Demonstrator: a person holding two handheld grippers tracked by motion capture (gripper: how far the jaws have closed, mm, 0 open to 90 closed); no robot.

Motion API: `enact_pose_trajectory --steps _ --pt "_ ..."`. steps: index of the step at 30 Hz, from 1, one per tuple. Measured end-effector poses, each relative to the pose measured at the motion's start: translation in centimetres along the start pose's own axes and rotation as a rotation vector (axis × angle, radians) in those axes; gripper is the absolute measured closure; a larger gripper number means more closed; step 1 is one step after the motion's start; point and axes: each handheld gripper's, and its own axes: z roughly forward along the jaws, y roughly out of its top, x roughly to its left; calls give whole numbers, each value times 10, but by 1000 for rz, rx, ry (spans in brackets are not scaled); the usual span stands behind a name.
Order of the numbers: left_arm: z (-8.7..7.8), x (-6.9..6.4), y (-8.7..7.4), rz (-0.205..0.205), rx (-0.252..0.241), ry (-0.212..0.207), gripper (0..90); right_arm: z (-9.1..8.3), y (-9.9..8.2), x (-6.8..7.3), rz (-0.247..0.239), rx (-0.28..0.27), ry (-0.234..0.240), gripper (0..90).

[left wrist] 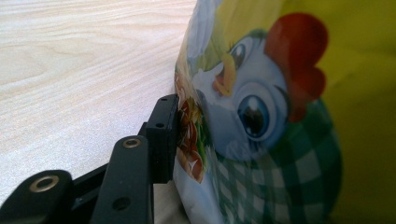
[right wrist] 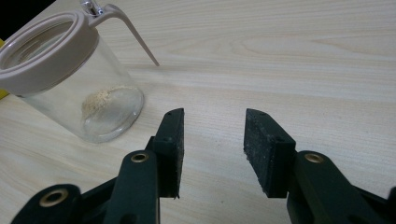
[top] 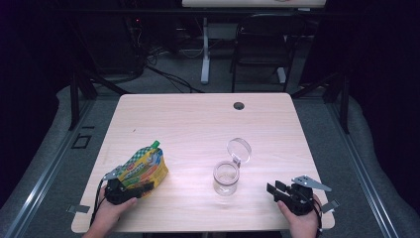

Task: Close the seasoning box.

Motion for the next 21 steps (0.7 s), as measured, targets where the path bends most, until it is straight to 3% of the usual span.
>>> enact_pose_trajectory --steps 11,21 --pt "-1 -4 1 45 3 34 610 1 -1 1 -4 4 5 585" --pt "-2 -6 1 48 -2 38 630 2 -2 0 -3 14 -2 584"
